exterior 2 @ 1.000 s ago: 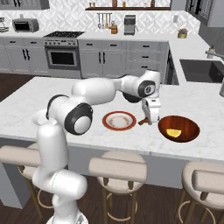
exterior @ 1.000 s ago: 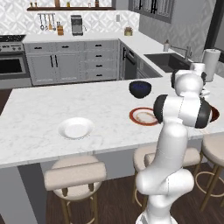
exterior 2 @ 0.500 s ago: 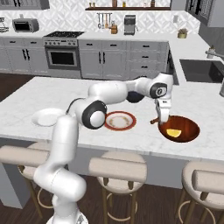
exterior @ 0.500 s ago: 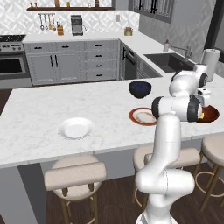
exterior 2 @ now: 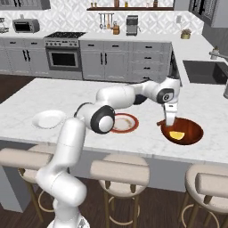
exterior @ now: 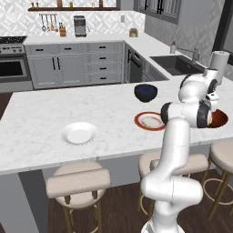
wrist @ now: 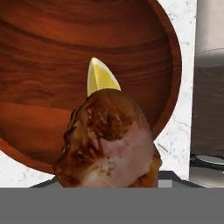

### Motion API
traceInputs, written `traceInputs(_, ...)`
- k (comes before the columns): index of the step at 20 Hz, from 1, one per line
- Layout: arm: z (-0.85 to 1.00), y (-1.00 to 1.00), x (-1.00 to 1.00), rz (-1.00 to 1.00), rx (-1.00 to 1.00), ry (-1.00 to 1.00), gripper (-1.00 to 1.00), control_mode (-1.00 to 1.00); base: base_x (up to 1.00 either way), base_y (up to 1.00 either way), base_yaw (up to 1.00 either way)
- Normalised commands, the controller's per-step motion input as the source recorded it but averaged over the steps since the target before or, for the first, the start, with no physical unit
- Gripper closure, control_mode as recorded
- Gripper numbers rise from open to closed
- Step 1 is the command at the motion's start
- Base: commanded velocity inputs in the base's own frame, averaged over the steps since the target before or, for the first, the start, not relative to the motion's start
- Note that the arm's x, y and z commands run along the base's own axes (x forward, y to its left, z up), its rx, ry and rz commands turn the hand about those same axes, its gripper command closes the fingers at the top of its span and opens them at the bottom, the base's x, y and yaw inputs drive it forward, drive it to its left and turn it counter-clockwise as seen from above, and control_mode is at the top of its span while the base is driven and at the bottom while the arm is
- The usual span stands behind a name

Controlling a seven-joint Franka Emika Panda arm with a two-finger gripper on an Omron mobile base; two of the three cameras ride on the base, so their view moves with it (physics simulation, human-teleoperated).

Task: Pick the chicken drumstick and lemon wedge from their plates and place them in the bowl. Then put the bowl in the fridge.

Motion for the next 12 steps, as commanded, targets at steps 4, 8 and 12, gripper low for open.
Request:
traceInputs(4, -0.19, 0.02, -0.1, 0.0, -0.08, -0.19, 1.0, -1.0, 0.0, 0.0, 0.0)
traceInputs(8, -0.19, 0.66, -0.43, 0.0, -0.27, -0.36, 1.0, -1.0, 0.0, 0.0, 0.0)
traceInputs(12, 0.21, -0.03, -0.03, 0.0, -0.04, -0.06, 1.0, -1.0, 0.0, 0.0, 0.0)
